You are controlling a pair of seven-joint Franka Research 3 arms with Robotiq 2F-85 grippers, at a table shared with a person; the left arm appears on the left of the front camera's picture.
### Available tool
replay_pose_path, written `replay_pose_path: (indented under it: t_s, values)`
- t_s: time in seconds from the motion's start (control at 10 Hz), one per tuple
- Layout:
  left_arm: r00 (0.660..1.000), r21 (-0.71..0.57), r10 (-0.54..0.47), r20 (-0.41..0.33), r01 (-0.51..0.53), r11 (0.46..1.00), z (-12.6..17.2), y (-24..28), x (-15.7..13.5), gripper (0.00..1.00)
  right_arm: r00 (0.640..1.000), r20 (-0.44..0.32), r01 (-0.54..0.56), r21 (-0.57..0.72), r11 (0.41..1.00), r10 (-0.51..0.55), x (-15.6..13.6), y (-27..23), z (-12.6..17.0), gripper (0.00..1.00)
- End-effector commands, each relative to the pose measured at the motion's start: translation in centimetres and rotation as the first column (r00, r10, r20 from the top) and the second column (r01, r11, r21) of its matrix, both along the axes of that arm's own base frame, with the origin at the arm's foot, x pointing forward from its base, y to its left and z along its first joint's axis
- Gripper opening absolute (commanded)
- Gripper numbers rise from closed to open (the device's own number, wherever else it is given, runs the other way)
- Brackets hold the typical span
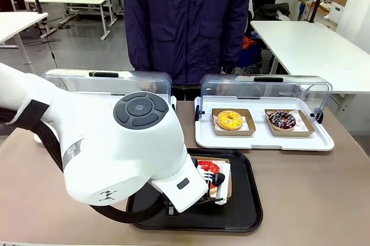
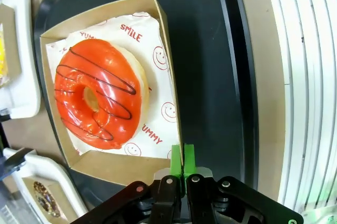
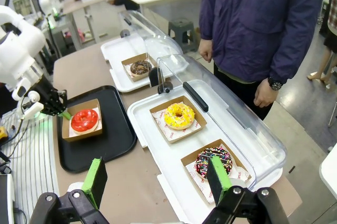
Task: Move the first donut from the left to the tray.
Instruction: Pick up the Paper togo box containing the Donut indicated by the person and place it on the Handle tray.
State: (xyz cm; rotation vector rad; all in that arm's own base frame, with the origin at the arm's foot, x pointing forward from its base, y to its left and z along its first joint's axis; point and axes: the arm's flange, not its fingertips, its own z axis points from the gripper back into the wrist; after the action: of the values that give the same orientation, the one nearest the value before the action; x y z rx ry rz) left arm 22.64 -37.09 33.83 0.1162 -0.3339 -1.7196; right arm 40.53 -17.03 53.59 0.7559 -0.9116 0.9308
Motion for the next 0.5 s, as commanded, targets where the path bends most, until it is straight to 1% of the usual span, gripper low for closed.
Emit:
replay_pose_path:
  t_s: [0.0, 0.4]
  values:
    - [0.999, 0.021, 0.03, 0.012, -0.03, 0.999, -0.82, 3.44, -2.01, 0.01, 1.0, 0.019, -0.007, 0.008, 1.0, 0.006, 0.07, 0.17, 0.26, 1.0]
    - [0.999, 0.024, 0.031, -0.01, -0.031, 0.999, -1.61, 3.57, -1.74, 0.01, 1.0, 0.019, -0.007, 0.008, 1.0, 0.006, 0.07, 0.17, 0.26, 1.0]
